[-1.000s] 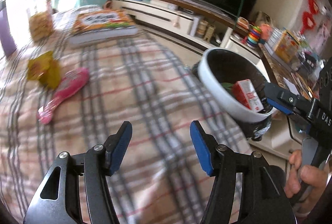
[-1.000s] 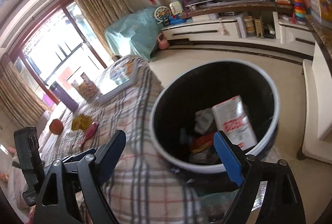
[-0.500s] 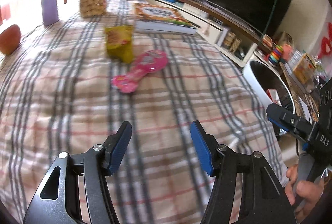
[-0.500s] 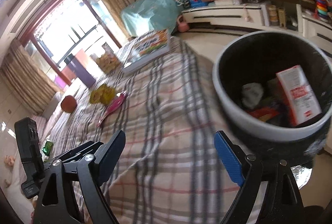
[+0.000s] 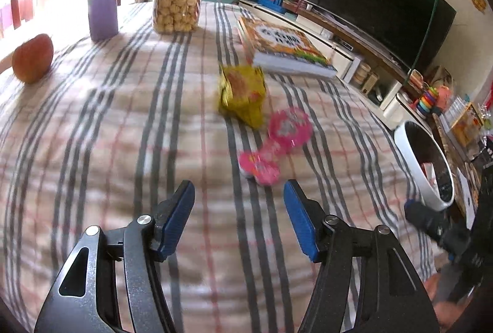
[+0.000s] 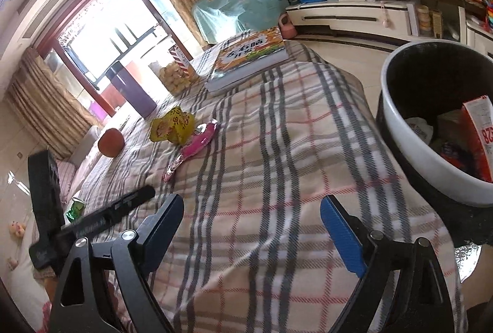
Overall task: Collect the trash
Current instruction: 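Move both grippers back to the bed toward the yellow chip bag and pink lollipop, then grasp the yellow chip bag with the left gripper while the right gripper grasps the pink lollipop toy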
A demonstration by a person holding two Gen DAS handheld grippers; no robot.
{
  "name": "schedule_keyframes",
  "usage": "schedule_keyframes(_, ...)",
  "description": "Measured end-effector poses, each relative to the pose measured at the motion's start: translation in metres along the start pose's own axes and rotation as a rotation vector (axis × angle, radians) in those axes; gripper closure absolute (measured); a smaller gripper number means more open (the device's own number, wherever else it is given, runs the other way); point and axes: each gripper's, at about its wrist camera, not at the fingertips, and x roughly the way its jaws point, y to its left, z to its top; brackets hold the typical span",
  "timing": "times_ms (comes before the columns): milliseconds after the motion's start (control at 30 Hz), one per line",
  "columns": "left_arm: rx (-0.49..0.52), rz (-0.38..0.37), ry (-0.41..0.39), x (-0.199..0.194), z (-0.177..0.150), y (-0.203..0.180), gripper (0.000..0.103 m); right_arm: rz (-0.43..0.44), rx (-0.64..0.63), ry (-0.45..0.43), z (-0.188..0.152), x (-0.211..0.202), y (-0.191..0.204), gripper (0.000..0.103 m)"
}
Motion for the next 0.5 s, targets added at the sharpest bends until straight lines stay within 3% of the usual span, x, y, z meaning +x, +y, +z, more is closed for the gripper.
schedule_keyframes(400, 0.043, 0.029, -0.018, 0.049, 0.061, -0.004, 0.032, 0.001, 0.009, -0.001, 0.011, 0.017, 0.001, 0.011)
schedule_keyframes(433, 0.054, 0.039, -0.018, 0.055, 0.064, -0.005, 0.034, 0.001, 0.010, 0.001, 0.011, 0.018, 0.001, 0.011)
schedule_keyframes(500, 0.062, 0.023, 0.000, 0.063, 0.065, -0.002, 0.057, 0.001, 0.006, 0.003, 0.012, 0.022, 0.003, 0.011)
